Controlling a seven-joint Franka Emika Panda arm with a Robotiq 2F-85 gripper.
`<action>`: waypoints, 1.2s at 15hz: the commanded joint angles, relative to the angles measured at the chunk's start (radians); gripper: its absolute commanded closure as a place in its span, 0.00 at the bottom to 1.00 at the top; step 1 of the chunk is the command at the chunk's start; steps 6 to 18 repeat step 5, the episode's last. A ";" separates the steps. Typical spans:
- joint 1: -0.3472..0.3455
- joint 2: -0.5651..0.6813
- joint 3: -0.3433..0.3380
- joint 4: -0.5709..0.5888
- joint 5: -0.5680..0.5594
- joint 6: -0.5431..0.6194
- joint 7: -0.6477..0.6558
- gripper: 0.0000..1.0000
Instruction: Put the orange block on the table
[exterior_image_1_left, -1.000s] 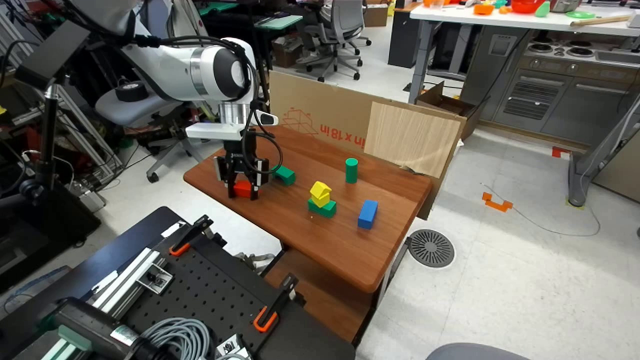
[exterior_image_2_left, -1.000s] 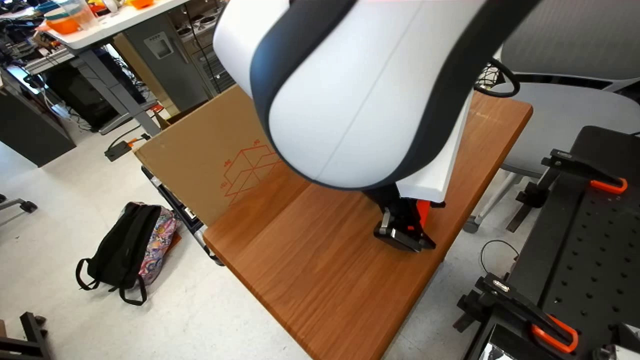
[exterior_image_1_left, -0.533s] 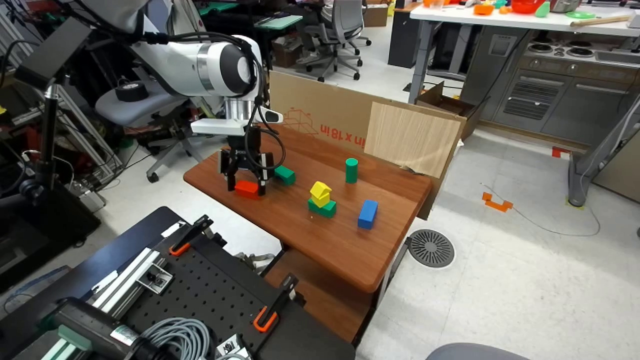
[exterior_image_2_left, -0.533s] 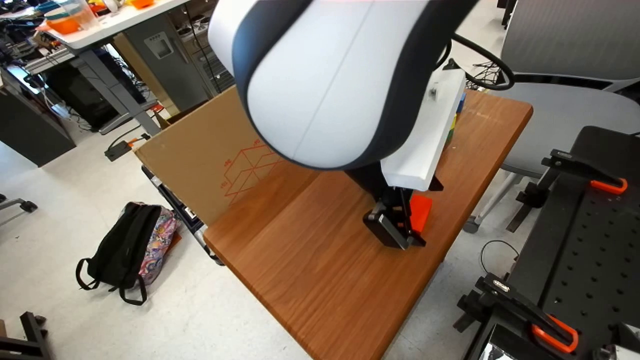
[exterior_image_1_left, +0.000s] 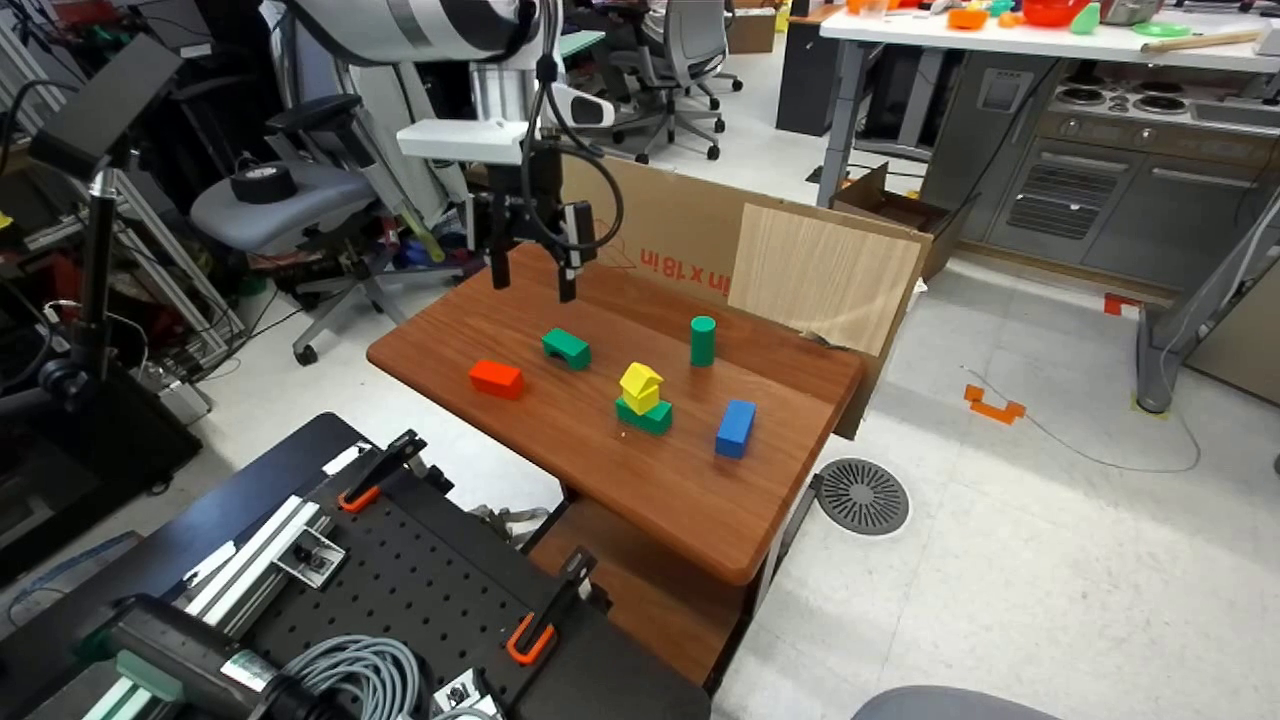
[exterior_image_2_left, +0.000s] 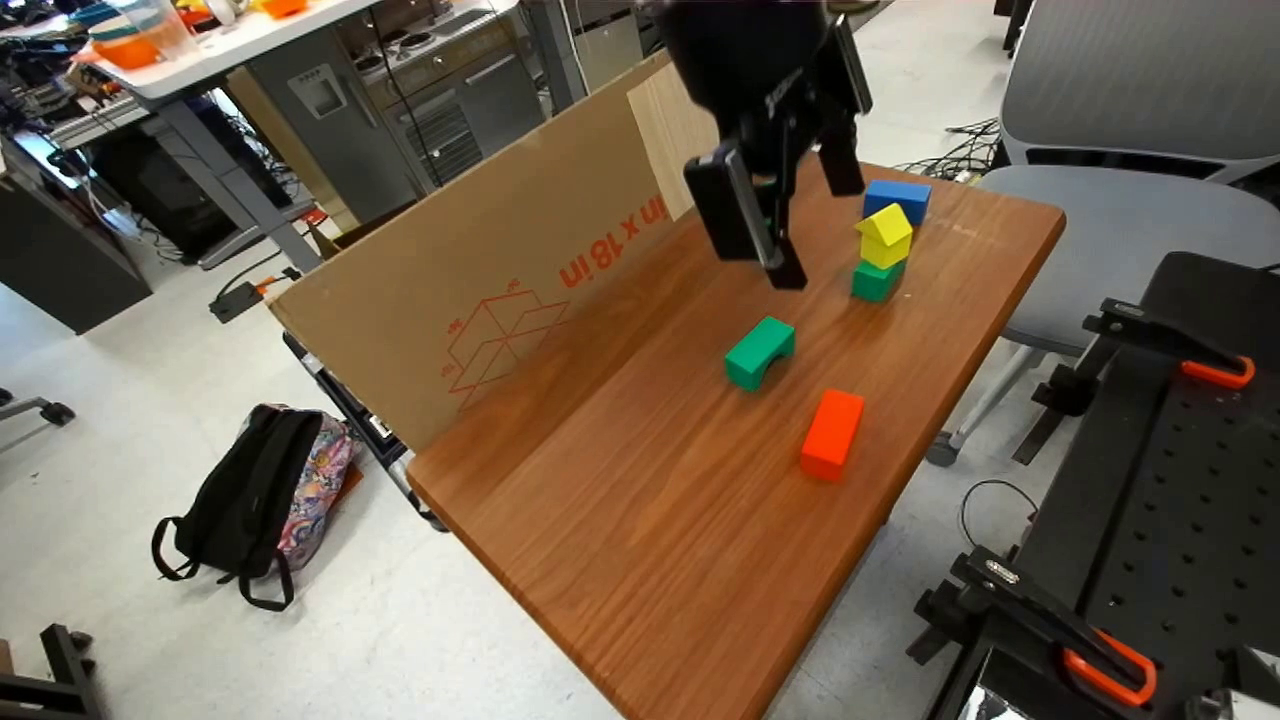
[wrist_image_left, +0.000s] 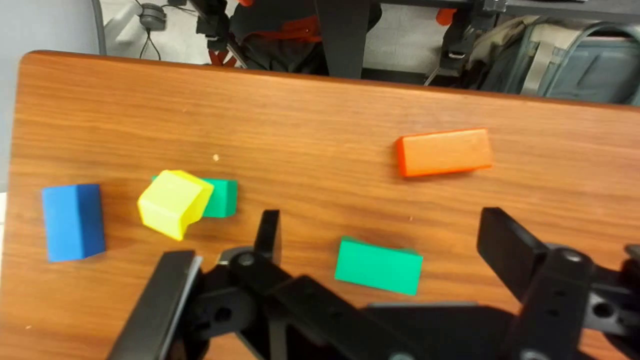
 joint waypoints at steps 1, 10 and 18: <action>-0.016 -0.044 -0.036 0.021 -0.038 -0.035 -0.004 0.00; -0.020 -0.041 -0.037 0.015 -0.025 -0.015 -0.004 0.00; -0.020 -0.041 -0.037 0.015 -0.025 -0.015 -0.004 0.00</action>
